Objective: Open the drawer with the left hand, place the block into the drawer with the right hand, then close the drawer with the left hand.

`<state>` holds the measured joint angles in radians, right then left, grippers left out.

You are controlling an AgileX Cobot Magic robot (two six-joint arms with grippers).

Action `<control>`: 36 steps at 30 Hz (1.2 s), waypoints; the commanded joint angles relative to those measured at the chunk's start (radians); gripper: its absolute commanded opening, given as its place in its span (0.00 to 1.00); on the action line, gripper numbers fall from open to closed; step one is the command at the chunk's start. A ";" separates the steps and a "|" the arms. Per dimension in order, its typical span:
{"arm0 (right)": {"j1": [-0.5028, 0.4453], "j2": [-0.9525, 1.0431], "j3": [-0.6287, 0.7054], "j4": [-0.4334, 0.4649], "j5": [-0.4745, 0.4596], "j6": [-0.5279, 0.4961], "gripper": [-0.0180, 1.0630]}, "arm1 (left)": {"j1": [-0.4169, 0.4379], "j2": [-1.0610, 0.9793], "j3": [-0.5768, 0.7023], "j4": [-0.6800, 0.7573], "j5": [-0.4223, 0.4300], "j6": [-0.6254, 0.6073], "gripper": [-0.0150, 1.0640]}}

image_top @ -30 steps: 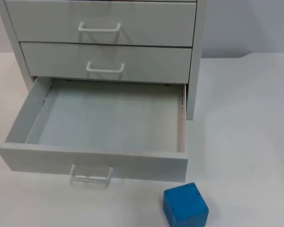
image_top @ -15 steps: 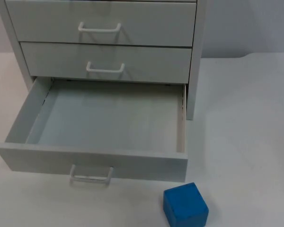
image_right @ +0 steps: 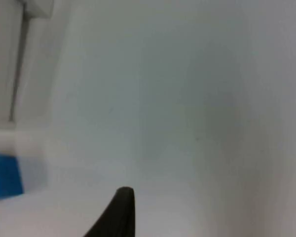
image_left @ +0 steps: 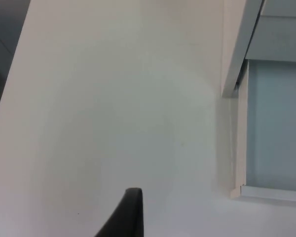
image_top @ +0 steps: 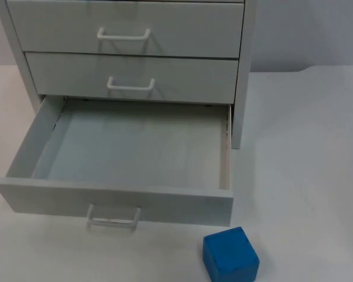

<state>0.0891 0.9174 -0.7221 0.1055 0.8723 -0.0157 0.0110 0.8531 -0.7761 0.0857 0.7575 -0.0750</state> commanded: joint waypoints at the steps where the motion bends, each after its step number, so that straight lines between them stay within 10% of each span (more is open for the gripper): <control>1: 0.038 -0.003 -0.002 0.025 0.018 -0.001 0.99 | 0.003 -0.007 -0.001 -0.010 0.004 0.000 0.99; 6: 0.260 -0.003 -0.002 0.003 0.016 0.136 0.99 | 0.003 -0.007 -0.001 -0.029 -0.006 0.000 0.99; 22: 0.971 0.248 -0.004 -0.520 -0.011 0.982 0.99 | 0.003 -0.007 -0.001 -0.049 -0.013 0.000 0.99; 36: 1.018 0.689 -0.027 -0.680 -0.346 1.236 0.99 | 0.003 -0.007 -0.001 -0.049 -0.013 0.000 0.99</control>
<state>1.1036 1.5842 -0.7352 -0.5484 0.5525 1.1919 0.0110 0.8531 -0.7761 0.0480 0.7537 -0.0750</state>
